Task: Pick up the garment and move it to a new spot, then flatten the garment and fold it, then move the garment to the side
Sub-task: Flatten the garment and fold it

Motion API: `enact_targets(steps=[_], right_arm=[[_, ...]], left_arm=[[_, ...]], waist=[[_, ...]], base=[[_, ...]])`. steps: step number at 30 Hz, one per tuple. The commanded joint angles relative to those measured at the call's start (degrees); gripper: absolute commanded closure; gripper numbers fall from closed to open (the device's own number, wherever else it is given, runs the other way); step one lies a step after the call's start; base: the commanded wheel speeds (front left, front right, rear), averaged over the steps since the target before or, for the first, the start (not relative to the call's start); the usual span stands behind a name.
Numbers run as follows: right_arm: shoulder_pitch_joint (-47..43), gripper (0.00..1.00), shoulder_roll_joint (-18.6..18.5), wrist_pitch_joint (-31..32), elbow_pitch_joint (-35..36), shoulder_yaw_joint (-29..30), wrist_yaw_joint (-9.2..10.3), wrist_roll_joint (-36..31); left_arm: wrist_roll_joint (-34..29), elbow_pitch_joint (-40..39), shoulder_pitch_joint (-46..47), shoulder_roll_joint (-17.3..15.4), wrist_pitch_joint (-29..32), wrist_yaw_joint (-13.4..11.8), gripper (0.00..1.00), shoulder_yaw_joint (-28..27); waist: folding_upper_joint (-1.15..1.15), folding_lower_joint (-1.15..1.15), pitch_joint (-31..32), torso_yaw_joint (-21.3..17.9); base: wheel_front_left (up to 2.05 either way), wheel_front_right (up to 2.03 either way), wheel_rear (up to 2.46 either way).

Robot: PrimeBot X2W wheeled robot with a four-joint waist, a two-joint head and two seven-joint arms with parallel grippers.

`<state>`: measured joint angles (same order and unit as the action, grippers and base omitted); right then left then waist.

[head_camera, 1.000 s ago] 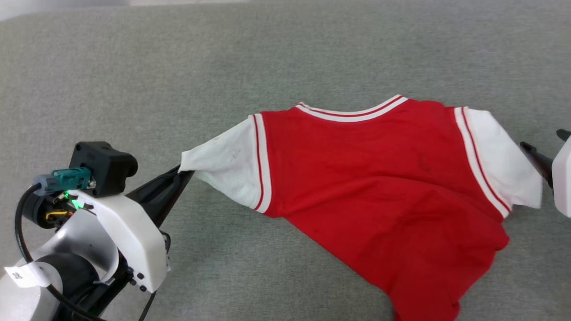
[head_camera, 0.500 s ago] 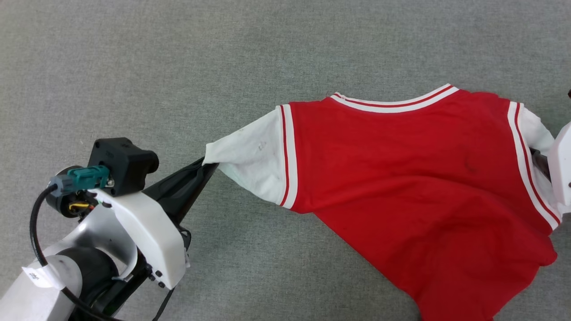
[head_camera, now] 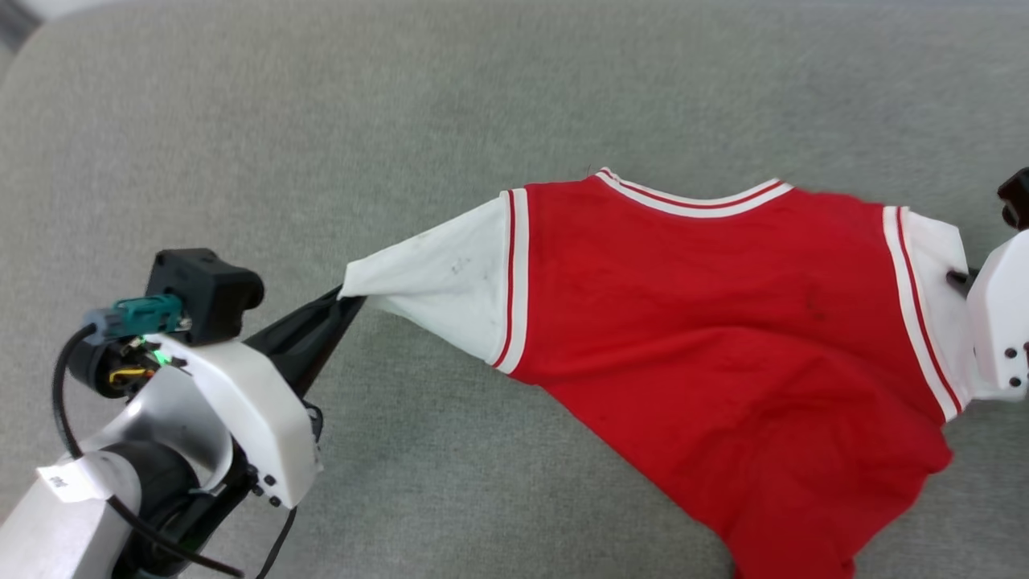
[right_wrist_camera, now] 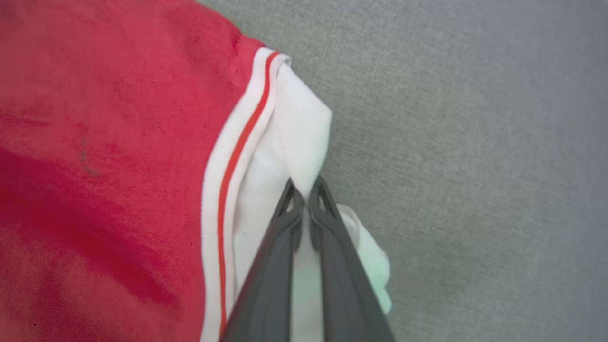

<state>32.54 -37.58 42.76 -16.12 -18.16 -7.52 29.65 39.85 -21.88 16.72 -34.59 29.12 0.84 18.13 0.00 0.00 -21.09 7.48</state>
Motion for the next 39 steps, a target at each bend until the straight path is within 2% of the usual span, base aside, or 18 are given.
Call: enact_targets(steps=[1,12,20,33,39], right_arm=[[-0.5,1.00,-0.7,-1.3,1.1,0.1,0.06,0.9],[-2.3,1.00,-4.5,-6.2,12.0,3.9,0.06,3.1],[-3.4,1.00,-5.2,-10.6,19.6,7.7,0.07,1.2],[-0.7,1.00,-2.2,-16.6,30.5,14.9,0.08,-0.3],[2.8,1.00,-0.6,-19.3,32.4,17.1,0.08,-1.3]], left_arm=[[0.0,0.4,-1.0,-0.3,-0.7,-0.5,1.00,-0.8],[0.5,-0.8,-4.1,-2.3,-4.8,-3.5,1.00,-7.6],[0.8,-2.1,-2.7,-3.0,-8.9,-4.8,1.00,-13.1],[0.3,-6.1,3.6,-5.3,-13.5,-6.6,1.00,-22.0],[2.5,-7.2,8.1,-4.5,-14.2,-7.3,1.00,-23.5]], waist=[[0.00,0.00,3.1,-1.6],[0.00,0.00,11.2,-5.4],[0.00,0.00,14.8,-7.1],[0.00,0.00,17.3,-9.7],[0.00,0.00,15.3,-10.4]], base=[[0.00,0.00,0.00],[0.00,0.00,0.00],[0.00,0.00,0.00],[0.00,0.00,0.00],[0.00,0.00,0.00]])
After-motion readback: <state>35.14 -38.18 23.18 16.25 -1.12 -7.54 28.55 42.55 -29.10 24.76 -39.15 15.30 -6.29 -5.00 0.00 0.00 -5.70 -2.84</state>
